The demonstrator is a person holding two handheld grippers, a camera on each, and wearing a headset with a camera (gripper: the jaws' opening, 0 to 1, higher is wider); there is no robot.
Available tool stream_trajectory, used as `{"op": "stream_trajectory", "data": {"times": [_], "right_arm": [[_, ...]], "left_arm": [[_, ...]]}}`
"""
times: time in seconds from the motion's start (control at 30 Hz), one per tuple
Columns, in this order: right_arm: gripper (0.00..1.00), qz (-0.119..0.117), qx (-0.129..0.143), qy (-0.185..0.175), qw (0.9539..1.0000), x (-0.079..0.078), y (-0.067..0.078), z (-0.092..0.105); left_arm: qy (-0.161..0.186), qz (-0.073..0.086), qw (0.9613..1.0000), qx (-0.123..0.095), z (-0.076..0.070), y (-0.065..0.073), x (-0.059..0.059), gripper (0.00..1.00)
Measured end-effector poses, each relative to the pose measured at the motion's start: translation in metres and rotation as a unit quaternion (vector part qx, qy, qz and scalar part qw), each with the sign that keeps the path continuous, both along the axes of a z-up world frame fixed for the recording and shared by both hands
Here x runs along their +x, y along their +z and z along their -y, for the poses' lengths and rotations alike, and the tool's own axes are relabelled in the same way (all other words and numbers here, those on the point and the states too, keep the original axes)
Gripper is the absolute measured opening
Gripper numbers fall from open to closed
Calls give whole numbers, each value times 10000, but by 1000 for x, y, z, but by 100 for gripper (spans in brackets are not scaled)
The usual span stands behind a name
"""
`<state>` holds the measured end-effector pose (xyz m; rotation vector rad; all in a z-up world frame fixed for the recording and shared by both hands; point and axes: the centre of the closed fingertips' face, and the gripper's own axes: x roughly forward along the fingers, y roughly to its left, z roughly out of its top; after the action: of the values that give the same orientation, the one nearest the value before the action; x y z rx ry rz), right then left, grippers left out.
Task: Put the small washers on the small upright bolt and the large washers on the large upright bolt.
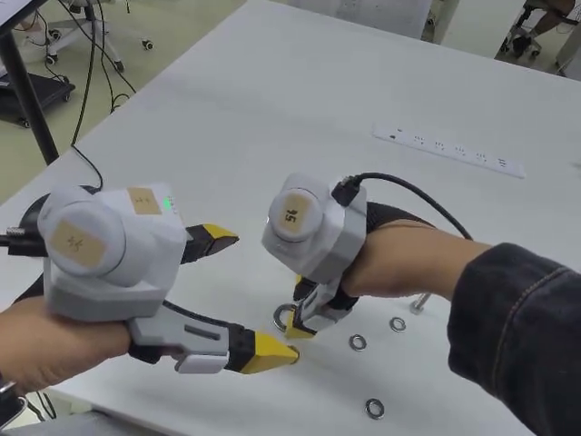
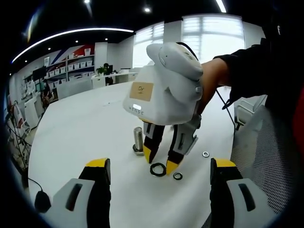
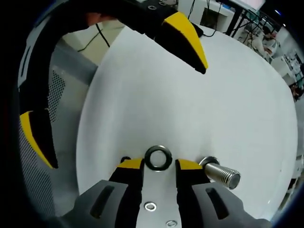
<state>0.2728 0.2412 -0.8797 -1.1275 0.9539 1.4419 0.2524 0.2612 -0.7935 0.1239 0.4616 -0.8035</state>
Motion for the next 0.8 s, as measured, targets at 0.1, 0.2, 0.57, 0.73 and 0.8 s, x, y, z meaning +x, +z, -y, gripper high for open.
{"op": "stream_trajectory", "data": {"times": [0.1,0.2,0.57,0.73,0.8], "right_arm": [[26,4,-14,27,10000,-1,0,0],[25,11,0,0,10000,-1,0,0],[23,-20,60,-170,9998,-1,0,0],[23,-54,76,-214,9997,-2,1,0],[23,-79,83,-242,9996,-2,0,0]], "left_arm": [[-2,-2,10000,-1,0,0,1,86],[-11,-5,10000,10,1,-1,1,86],[-31,-18,10000,25,1,-1,0,86],[-29,-12,10000,35,1,-1,-1,86],[-25,-18,10000,31,1,-1,-1,86]]}}
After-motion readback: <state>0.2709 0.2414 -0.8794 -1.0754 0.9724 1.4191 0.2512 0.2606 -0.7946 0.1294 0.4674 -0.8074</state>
